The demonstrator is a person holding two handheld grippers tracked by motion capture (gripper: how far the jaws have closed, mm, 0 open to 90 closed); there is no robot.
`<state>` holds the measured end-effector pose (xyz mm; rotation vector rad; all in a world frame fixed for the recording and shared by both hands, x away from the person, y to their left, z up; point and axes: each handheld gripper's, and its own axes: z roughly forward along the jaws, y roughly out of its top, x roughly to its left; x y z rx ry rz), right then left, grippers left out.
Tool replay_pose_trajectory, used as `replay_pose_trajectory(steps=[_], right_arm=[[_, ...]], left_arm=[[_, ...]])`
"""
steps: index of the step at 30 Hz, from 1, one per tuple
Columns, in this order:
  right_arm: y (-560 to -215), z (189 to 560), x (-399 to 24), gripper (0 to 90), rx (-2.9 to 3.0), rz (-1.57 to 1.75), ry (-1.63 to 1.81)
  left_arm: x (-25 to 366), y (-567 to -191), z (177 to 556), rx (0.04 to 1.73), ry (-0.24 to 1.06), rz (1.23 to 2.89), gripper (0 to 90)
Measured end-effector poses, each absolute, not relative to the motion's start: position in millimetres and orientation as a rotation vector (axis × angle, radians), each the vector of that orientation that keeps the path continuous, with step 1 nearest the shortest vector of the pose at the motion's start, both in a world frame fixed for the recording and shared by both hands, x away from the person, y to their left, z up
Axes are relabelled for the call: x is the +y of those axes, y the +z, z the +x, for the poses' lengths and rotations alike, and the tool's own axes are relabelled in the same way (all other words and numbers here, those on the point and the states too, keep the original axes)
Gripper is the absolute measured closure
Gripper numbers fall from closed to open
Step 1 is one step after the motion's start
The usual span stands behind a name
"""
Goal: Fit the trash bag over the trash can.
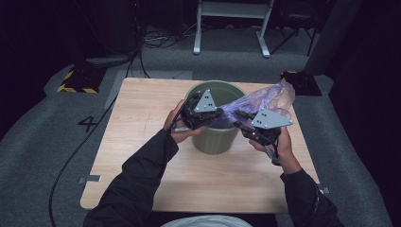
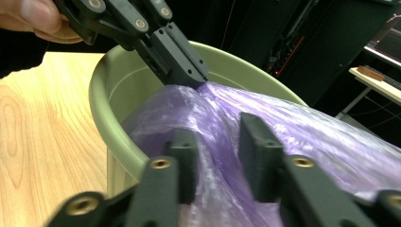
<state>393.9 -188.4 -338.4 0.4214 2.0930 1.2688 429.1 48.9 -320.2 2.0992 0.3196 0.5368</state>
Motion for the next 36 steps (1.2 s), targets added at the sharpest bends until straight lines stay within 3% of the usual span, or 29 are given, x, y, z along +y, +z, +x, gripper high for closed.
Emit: replay_pose_trajectory(steps=[5, 12, 21, 32, 34, 36], right_arm=[[-334, 390, -197, 41.7, 2.109, 0.455, 1.310], [-332, 372, -219, 24.3, 2.048, 0.501, 1.342], [-333, 362, -253, 20.8, 1.964, 0.592, 1.370], [-356, 390, -265, 16.5, 2.062, 0.667, 1.302], [-360, 393, -264, 21.9, 2.065, 0.677, 1.316], [-363, 393, -261, 40.7, 2.082, 0.644, 1.323]], left_arm=[[56, -319, 432, 0.337, 0.534, 2.083, 89.5], [69, -319, 433, 0.349, 0.551, 2.071, 89.4], [90, -322, 437, 0.361, 0.552, 2.048, 89.5], [107, -328, 440, 0.387, 0.548, 2.037, 89.3], [110, -329, 441, 0.392, 0.540, 2.034, 89.2], [112, -331, 441, 0.402, 0.535, 2.030, 88.5]])
